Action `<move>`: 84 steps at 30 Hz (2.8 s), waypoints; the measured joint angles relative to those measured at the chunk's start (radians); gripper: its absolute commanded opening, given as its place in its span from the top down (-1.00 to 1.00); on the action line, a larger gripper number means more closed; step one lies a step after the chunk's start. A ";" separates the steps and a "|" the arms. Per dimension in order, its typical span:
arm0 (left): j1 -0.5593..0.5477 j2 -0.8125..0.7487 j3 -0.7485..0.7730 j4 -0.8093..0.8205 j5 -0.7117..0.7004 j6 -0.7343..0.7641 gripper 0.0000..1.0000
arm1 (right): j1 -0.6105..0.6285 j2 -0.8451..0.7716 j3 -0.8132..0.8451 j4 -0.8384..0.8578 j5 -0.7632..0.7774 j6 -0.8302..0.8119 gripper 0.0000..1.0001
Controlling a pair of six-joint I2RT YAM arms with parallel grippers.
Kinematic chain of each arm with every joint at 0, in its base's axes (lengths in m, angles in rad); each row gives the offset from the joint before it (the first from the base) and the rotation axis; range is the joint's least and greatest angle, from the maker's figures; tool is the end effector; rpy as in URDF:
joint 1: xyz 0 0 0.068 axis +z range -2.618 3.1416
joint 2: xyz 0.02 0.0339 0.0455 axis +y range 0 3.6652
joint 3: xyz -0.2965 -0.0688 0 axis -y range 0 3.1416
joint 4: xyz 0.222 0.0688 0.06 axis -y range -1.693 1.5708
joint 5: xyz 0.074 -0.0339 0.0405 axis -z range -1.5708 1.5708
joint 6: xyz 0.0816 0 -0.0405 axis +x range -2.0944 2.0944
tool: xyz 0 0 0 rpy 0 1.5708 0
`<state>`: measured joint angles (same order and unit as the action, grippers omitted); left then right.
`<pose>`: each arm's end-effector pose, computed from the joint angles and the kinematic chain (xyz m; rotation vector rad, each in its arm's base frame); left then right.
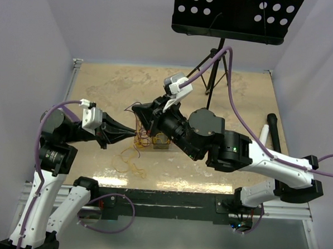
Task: Untangle the cables
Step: Untie the cable, then place the cable in the bin.
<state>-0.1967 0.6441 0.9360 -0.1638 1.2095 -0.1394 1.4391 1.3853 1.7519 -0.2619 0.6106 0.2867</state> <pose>0.0638 -0.0905 0.4260 1.0487 1.2585 -1.1226 0.0846 0.2825 0.5552 -0.3698 1.5143 0.9399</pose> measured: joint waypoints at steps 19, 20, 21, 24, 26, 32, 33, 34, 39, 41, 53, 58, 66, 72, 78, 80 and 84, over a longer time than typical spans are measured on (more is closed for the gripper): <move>0.000 0.000 -0.072 -0.228 -0.161 0.361 1.00 | 0.000 -0.061 0.026 -0.029 0.054 -0.024 1.00; 0.000 0.002 -0.092 -0.253 -0.182 0.403 1.00 | 0.000 -0.073 0.039 -0.034 0.060 -0.027 1.00; 0.000 0.005 -0.107 -0.275 -0.196 0.435 1.00 | 0.000 -0.086 0.053 -0.037 0.068 -0.030 1.00; 0.000 0.015 -0.156 -0.324 -0.239 0.540 1.00 | 0.000 -0.138 0.087 -0.051 0.096 -0.038 1.00; -0.001 0.017 -0.170 -0.331 -0.259 0.597 1.00 | 0.000 -0.175 0.092 -0.073 0.118 -0.042 1.00; -0.001 0.022 -0.219 -0.377 -0.340 0.724 1.00 | 0.000 -0.251 0.098 -0.081 0.166 -0.042 1.00; -0.001 0.025 -0.231 -0.389 -0.353 0.736 1.00 | 0.000 -0.264 0.103 -0.079 0.171 -0.042 1.00; 0.000 0.028 -0.243 -0.404 -0.367 0.748 1.00 | 0.000 -0.273 0.113 -0.077 0.181 -0.042 1.00; 0.000 0.046 -0.265 -0.447 -0.417 0.793 1.00 | 0.000 -0.292 0.179 -0.074 0.212 -0.043 1.00; 0.000 0.051 -0.265 -0.457 -0.426 0.810 1.00 | 0.000 -0.301 0.191 -0.066 0.214 -0.045 1.00; 0.000 0.000 -0.218 -0.565 -0.356 0.872 1.00 | -0.003 -0.191 0.094 0.002 0.295 -0.048 1.00; 0.000 -0.020 -0.150 -0.693 -0.296 0.960 1.00 | -0.078 -0.041 0.001 0.047 0.263 -0.064 1.00; 0.000 -0.077 -0.093 -0.879 -0.230 1.118 1.00 | -0.239 0.039 -0.070 0.117 0.158 -0.063 1.00; 0.000 -0.098 -0.058 -0.964 -0.211 1.211 1.00 | -0.284 0.076 -0.070 0.210 0.118 -0.060 1.00; 0.000 -0.108 -0.029 -1.002 -0.193 1.239 1.00 | -0.319 0.177 -0.106 0.255 0.097 -0.060 1.00; 0.000 -0.116 -0.019 -1.005 -0.187 1.241 1.00 | -0.330 0.207 -0.131 0.256 0.096 -0.061 1.00; 0.000 -0.127 -0.006 -1.005 -0.173 1.241 1.00 | -0.348 0.246 -0.171 0.256 0.095 -0.061 1.00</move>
<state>-0.1970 0.5175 0.9298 -1.1687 1.0367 1.1019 1.0912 1.6318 1.5814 -0.0059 0.7059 0.2253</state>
